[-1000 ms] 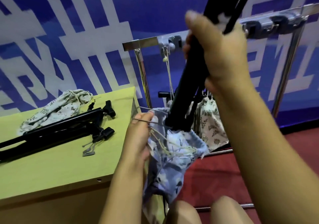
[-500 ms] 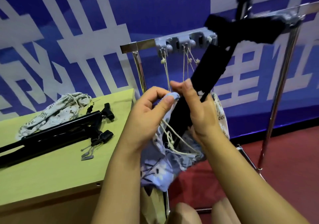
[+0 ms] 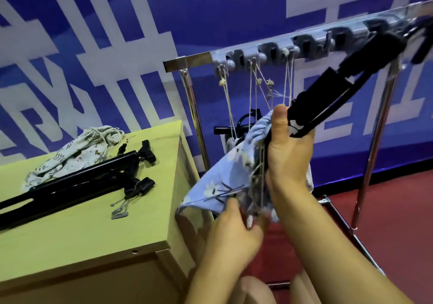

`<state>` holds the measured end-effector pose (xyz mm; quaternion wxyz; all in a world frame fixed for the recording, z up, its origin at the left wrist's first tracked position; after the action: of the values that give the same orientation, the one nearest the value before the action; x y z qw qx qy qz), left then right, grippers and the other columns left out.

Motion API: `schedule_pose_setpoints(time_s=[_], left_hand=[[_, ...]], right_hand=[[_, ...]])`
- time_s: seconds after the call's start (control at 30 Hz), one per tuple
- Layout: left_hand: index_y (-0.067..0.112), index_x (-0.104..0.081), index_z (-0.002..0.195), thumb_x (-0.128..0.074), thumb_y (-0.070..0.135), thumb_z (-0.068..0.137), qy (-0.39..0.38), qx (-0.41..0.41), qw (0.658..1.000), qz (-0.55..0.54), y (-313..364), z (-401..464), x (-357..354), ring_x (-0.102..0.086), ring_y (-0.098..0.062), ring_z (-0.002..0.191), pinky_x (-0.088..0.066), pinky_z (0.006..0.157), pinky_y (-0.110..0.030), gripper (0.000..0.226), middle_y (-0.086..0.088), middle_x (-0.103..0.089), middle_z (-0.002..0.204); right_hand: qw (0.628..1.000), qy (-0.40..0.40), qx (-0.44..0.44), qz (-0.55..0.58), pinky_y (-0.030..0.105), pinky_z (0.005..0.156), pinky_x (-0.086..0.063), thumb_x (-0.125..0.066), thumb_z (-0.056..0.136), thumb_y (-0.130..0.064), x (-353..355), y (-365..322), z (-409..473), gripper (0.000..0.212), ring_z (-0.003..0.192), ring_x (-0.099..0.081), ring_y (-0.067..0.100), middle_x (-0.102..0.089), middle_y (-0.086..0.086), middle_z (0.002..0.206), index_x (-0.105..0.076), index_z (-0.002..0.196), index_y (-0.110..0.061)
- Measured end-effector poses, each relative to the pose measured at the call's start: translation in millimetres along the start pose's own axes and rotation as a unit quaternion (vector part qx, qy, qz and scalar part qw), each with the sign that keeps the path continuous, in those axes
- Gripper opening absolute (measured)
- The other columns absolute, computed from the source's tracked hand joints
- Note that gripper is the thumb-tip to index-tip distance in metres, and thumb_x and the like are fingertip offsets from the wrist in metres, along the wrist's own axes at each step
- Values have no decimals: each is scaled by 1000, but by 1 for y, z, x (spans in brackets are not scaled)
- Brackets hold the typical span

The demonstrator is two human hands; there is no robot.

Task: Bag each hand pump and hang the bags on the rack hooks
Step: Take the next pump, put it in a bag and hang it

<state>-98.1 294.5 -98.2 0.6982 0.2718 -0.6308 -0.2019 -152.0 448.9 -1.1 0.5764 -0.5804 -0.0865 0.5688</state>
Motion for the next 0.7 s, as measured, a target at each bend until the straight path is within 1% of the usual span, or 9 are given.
schedule_pose_setpoints(time_s=[0.1, 0.17, 0.27, 0.33, 0.4, 0.47, 0.53, 0.63, 0.7], left_hand=[[25, -49, 97, -42, 76, 57, -31, -12, 998, -54, 0, 13, -15, -64, -18, 96, -52, 79, -35, 65, 7, -68, 98], [23, -56, 90, -44, 64, 67, 4, -46, 994, -99, 14, 25, -10, -66, -17, 86, -52, 71, -33, 49, 6, -69, 85], [17, -61, 95, -45, 31, 76, 81, -44, 974, -205, 22, 38, 9, -66, -30, 81, -54, 70, -39, 28, -8, -69, 83], [11, -54, 101, -46, 21, 85, 135, -40, 958, -250, 23, 39, 28, -63, -35, 85, -52, 75, -45, 21, -19, -66, 92], [14, -51, 92, -45, 19, 96, 154, -37, 945, -287, 21, 44, 41, -60, -33, 91, -47, 83, -47, 9, -18, -62, 93], [22, -54, 87, -46, 22, 97, 125, -18, 917, -378, 21, 51, 47, -61, -29, 95, -47, 92, -51, 13, -14, -63, 96], [17, -60, 92, -47, 19, 98, 97, -18, 871, -481, 23, 57, 49, -61, -28, 98, -45, 98, -53, 14, -16, -66, 101], [8, -63, 102, -44, 6, 97, 64, -7, 818, -571, 24, 55, 52, -65, -29, 91, -52, 87, -43, 19, -15, -69, 97], [5, -63, 104, -48, 6, 93, 36, -22, 794, -606, 25, 52, 56, -65, -28, 86, -54, 79, -38, 18, -15, -70, 93]], right_hand=[[998, -9, 30, 55, 23, 81, -46, -66, 82, -37, -5, -7, -5, 16, 82, -60, 3, -62, -13, 86, -55, 93, -34], [997, -30, 35, 56, 22, 79, -45, -64, 79, -44, -7, -4, -9, 16, 81, -59, 3, -60, -10, 85, -55, 91, -39], [998, -68, 6, -11, 12, 80, -45, -60, 83, -46, -10, 8, -11, 28, 88, -62, -2, -65, -4, 97, -55, 102, -27], [990, -128, -47, -48, 16, 81, -50, -67, 82, -40, -17, 22, -9, 36, 88, -65, 2, -69, 1, 96, -62, 104, -13], [971, -193, -123, -68, 27, 83, -53, -73, 70, -35, -22, 43, -11, 35, 85, -68, 9, -72, 3, 89, -67, 95, -12], [952, -256, -134, -103, 35, 83, -54, -74, 68, -24, -24, 54, -17, 17, 83, -67, 14, -72, 6, 85, -69, 83, -19], [929, -320, -85, -163, 42, 85, -54, -74, 64, -25, -27, 53, -25, 19, 89, -67, 21, -71, 14, 94, -68, 82, -27], [903, -363, -90, -212, 37, 86, -52, -78, 63, -38, -29, 56, -34, 28, 99, -63, 23, -64, 13, 105, -64, 86, -44], [888, -382, -109, -233, 32, 85, -52, -80, 65, -38, -26, 58, -36, 29, 98, -63, 17, -64, 9, 106, -65, 89, -38]])
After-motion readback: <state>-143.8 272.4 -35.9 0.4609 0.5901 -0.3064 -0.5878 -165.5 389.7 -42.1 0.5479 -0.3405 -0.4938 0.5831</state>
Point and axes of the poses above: each hand's wrist, its own z-axis towards the middle knuckle, its own x-axis out of the back of the hand, y = z × x, the point moved 9 cm from there along z, towards the middle knuckle
